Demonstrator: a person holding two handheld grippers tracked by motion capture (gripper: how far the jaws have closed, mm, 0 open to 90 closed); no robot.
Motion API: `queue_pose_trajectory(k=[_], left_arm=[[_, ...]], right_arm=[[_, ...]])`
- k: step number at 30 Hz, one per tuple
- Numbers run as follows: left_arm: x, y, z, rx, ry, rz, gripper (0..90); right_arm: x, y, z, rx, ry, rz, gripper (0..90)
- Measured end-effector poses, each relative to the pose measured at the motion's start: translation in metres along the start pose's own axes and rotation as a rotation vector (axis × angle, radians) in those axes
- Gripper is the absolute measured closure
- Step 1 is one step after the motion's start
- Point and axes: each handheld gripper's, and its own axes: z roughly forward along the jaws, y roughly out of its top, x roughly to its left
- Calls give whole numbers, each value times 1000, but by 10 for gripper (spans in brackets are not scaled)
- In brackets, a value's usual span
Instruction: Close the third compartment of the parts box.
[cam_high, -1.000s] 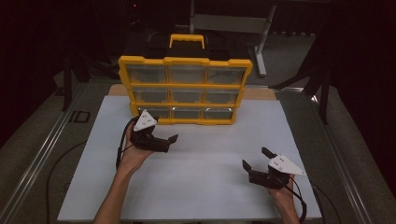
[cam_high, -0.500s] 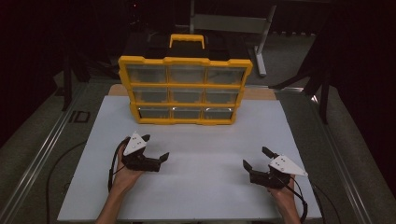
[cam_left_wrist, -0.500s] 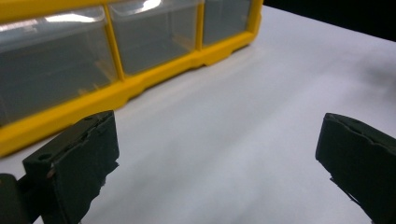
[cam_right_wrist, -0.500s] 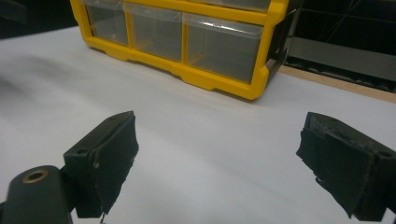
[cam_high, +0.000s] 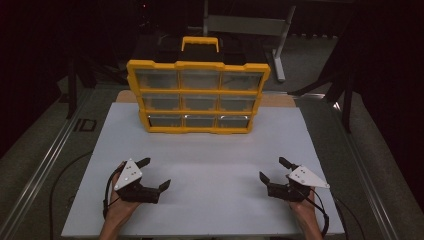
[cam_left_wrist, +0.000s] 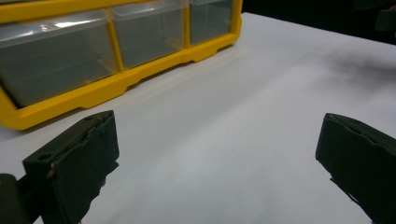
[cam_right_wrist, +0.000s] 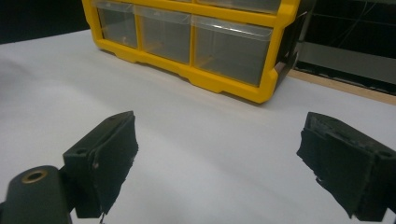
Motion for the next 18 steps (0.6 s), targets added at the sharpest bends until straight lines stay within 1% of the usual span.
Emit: queue_pose_trajectory(k=[2, 4, 6, 13, 18], left_arm=[[2, -1, -6, -9, 10, -8, 2], [5, -3, -12, -23, 32, -10, 2], [7, -3, -14, -28, 38, -14, 1], [16, -4, -21, -56, 67, -48, 1], [19, -5, -21, -50, 79, -61, 1]], right_arm=[[-1, 0, 0, 0, 2, 5, 109], [-1, 0, -1, -2, 1, 4, 109], [-1, 1, -2, -10, -8, 5, 109], [-3, 2, -6, -16, -9, 10, 109], [-2, 2, -6, -21, 0, 15, 109]])
